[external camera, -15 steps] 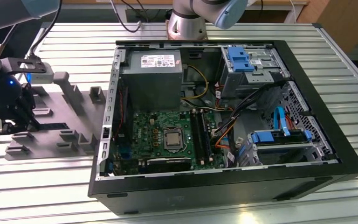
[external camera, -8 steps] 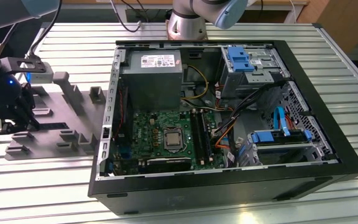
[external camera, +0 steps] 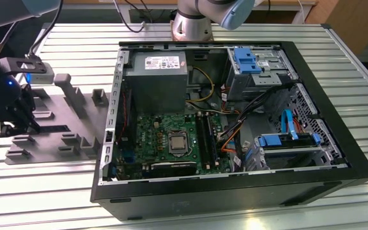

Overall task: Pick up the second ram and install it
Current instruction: 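Pick up the second ram and move it above second insertion slot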

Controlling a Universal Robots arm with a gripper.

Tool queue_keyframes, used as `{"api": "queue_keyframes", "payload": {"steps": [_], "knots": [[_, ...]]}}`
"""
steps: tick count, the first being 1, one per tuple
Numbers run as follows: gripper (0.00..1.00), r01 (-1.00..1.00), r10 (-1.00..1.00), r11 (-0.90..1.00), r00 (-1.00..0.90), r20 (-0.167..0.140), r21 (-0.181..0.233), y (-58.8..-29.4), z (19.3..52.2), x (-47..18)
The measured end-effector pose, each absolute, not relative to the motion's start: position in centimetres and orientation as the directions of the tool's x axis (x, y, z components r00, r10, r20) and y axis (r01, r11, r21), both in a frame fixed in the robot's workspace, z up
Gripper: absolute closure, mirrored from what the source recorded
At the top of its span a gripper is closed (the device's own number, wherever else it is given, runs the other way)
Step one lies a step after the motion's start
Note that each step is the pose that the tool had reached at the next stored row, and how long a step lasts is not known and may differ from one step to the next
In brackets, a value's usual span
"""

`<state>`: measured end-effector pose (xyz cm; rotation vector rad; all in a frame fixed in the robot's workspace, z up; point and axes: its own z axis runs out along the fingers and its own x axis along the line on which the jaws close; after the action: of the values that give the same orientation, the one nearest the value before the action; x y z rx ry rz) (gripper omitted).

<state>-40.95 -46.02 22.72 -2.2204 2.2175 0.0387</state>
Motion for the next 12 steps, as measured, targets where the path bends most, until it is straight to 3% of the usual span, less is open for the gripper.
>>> {"api": "queue_keyframes", "payload": {"steps": [12], "knots": [[0.86, -1.000, -1.000, -0.001, 0.001, -0.020, 0.015, -46.02, 23.13, -40.95]]}}
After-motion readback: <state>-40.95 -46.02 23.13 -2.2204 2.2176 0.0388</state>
